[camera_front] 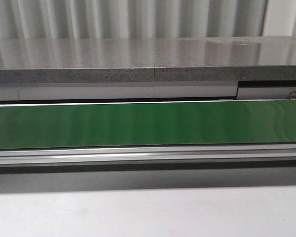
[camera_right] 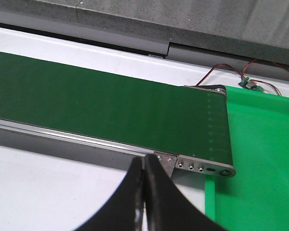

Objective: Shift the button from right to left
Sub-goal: 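Lift the button with the left gripper and lower it into the blue tray, then open the left gripper and raise it away from the tray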

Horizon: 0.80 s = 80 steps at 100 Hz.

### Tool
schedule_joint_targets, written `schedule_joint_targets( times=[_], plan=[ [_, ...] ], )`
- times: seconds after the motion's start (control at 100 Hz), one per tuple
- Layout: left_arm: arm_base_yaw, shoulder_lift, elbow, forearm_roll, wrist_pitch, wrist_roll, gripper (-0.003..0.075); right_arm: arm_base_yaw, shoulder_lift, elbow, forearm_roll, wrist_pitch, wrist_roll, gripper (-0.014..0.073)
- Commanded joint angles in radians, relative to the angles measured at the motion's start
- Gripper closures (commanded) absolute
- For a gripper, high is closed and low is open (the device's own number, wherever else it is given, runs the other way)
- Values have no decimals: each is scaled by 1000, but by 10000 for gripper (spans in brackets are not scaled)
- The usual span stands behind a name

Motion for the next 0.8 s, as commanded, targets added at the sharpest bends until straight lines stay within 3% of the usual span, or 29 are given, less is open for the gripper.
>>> schedule_joint_targets(
  times=[0.0, 0.12, 0.34, 0.41, 0.79],
  plan=[
    [2, -29, -28, 14, -8, 1, 739, 1, 10, -22, -1, -76, -5, 659],
    [2, -20, -28, 12, -8, 2, 687, 1, 10, -22, -1, -76, -5, 659],
    [2, -20, -28, 9, -10, 2, 356, 1, 10, -22, -1, -76, -5, 659],
    [2, -20, -28, 9, -14, 2, 291, 1, 10, -22, -1, -76, -5, 659],
    [2, -73, -28, 24, -76, 2, 281, 1, 10, -22, -1, -76, -5, 659]
  ],
)
